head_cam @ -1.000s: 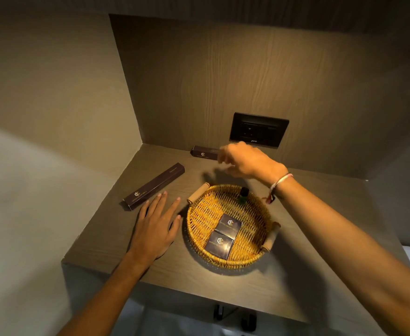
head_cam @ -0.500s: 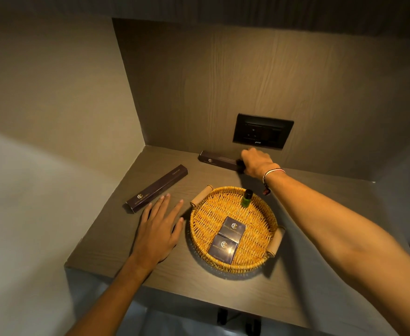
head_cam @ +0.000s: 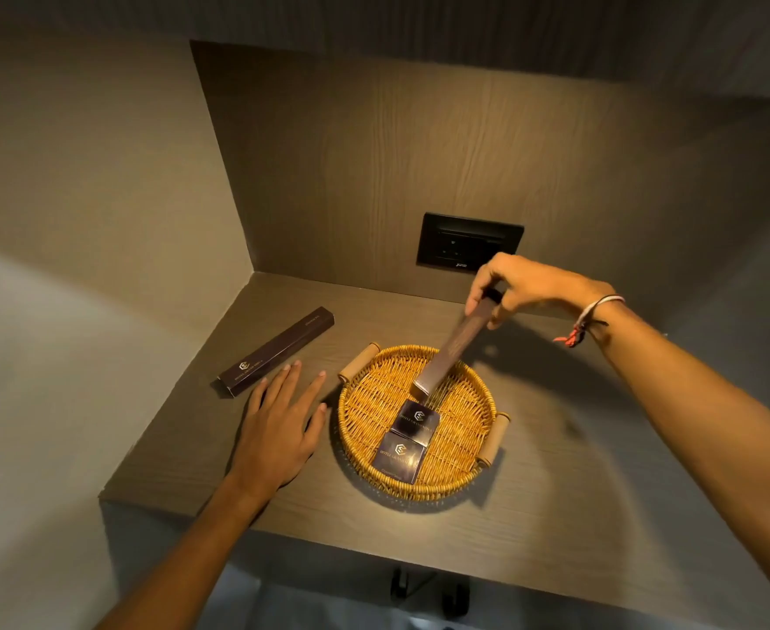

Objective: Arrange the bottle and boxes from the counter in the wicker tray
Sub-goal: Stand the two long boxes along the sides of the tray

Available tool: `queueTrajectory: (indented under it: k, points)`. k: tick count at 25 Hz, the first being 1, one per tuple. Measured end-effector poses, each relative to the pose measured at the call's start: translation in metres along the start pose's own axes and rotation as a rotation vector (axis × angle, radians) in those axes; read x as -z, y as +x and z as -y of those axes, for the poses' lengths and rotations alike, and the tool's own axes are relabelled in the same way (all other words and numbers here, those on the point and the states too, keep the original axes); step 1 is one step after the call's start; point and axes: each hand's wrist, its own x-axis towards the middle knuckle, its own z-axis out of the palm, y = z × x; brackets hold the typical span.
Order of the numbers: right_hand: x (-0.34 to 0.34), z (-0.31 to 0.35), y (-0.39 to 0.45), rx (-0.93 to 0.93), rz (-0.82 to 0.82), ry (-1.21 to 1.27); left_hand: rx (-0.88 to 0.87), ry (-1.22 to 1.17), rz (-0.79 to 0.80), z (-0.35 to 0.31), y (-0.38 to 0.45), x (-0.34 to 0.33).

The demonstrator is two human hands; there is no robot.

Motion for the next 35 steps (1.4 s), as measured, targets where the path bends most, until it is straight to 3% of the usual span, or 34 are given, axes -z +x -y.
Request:
queueTrajectory:
  k: [6,16,19,23,25,28,30,35]
  points:
    - [-0.032,0.009,-0.019,-0.054,0.226,-0.056,-0.005,0.004,0.003,-0.001,-0.002,0.003]
    - [-0.050,0.012,-0.024,-0.060,0.201,-0.033,0.000,0.011,0.015,-0.001,0.000,0.002]
    - [-0.035,-0.003,-0.033,-0.060,0.087,0.037,-0.004,0.016,0.024,-0.002,-0.001,0.003]
    - [-0.038,-0.046,-0.044,-0.089,-0.514,0.213,-0.027,0.083,0.019,-0.006,0.000,0.007]
    - [-0.069,-0.063,-0.047,-0.242,-0.664,0.214,-0.045,0.104,0.005,-0.006,0.009,0.015]
    - [-0.136,-0.071,-0.050,-0.442,-0.491,0.179,0.015,0.050,-0.074,-0.004,0.031,0.034]
    - [-0.169,-0.070,-0.053,-0.482,-0.419,0.042,0.089,0.093,-0.102,0.002,0.046,0.049]
    - [-0.191,-0.065,-0.055,-0.540,-0.460,-0.091,0.310,0.242,0.132,0.015,0.073,0.067]
